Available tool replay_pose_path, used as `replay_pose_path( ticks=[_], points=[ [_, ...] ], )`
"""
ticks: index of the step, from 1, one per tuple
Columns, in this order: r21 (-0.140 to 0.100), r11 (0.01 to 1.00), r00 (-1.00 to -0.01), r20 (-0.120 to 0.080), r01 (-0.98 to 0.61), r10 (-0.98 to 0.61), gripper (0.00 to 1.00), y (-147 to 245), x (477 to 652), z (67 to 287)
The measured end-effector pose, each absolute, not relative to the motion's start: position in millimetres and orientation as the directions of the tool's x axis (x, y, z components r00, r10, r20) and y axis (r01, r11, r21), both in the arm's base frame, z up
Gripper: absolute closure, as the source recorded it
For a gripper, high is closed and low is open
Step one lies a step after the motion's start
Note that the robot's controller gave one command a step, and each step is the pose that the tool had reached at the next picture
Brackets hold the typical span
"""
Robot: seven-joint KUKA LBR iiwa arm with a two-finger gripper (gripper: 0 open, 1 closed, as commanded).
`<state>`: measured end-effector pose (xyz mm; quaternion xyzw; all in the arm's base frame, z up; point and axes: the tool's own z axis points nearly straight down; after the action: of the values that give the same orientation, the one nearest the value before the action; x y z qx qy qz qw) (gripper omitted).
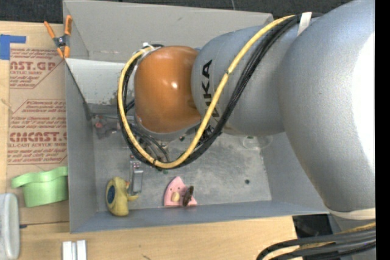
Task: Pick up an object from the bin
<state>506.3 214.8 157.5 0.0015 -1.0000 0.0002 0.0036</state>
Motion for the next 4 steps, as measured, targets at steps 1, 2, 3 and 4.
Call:
replay_pose_path(
  ticks=[1,2,3,4],
  points=[
    [0.001,1.000,-1.000,0.000,-0.001,-0.001,0.00,213.9,508.3,162.0],
    [0.002,1.000,-1.000,-0.001,-0.005,-0.005,0.00,213.5,508.2,161.3],
    [0.001,0.987,-0.987,0.001,-0.162,-0.162,0.00,195.8,513.8,140.7],
    [0.003,0.980,-0.980,-0.005,-0.197,-0.197,0.00,186.7,494.8,110.1]
  ],
)
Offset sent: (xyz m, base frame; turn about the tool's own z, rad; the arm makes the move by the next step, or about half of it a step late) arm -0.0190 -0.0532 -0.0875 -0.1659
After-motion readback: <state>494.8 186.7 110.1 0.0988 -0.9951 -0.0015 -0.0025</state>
